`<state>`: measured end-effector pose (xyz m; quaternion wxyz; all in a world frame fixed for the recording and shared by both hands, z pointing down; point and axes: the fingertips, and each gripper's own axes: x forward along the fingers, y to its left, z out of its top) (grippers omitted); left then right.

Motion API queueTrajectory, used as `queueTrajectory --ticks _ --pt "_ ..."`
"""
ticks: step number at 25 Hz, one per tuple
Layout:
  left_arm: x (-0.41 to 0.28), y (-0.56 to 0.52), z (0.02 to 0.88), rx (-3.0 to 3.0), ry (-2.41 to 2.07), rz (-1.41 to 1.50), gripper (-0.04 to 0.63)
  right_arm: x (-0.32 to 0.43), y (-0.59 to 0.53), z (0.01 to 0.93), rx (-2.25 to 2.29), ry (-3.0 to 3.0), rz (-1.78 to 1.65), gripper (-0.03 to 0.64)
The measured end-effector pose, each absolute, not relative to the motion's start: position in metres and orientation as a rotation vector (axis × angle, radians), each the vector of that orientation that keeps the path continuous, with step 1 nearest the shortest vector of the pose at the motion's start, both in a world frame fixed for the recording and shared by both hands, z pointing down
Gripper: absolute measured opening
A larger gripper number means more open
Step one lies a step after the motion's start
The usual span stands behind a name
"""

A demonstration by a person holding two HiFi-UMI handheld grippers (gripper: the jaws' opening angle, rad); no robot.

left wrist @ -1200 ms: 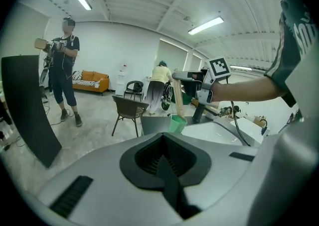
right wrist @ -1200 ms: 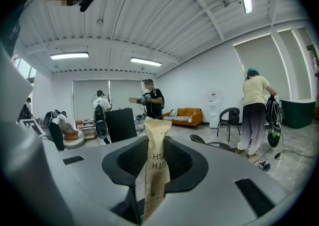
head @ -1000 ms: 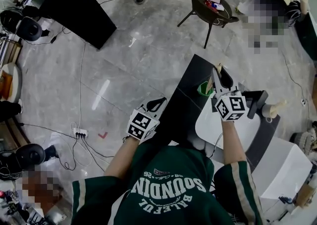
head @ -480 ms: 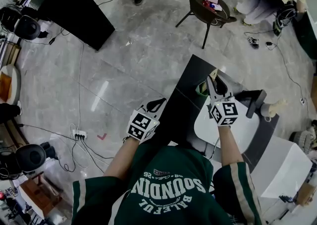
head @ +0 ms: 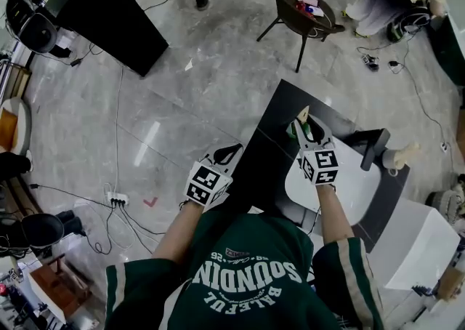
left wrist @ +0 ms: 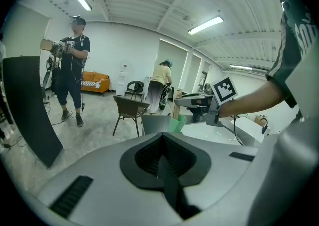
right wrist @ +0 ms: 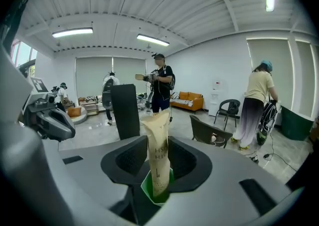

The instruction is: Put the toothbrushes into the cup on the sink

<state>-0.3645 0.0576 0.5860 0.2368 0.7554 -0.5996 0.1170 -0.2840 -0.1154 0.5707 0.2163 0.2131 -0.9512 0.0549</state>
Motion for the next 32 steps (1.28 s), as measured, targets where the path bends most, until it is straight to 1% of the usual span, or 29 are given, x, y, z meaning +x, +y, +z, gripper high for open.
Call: queueTrajectory --ticks 3,10,16,17,19,24,32 --pt "-0.359 0.061 0.586 2.075 -1.645 0.319 0.011 -0.279 -0.111 0.576 0.586 -2.620 0.172 0.155" --pt "-0.343 0.058 0.580 2.098 -1.630 0.320 0.011 -0.271 -0.095 0.565 0.567 -2.649 0.154 0.156" --pt "-0.318 0.047 0.565 2.125 -1.621 0.314 0.011 -0.248 -0.085 0.551 0.589 -2.644 0.173 0.156" --pt "-0.314 0.045 0.562 2.129 -1.619 0.313 0.011 -0.242 -0.085 0.548 0.603 -2.638 0.177 0.154" --pt "-0.303 0.042 0.558 2.138 -1.617 0.311 0.011 -0.229 -0.083 0.541 0.631 -2.636 0.191 0.099" --pt "-0.269 0.032 0.552 2.167 -1.598 0.304 0.011 -0.188 -0.073 0.531 0.696 -2.634 0.242 0.060" --pt "-0.206 0.006 0.543 2.242 -1.507 0.316 0.011 -0.111 -0.068 0.536 0.796 -2.564 0.295 0.051"
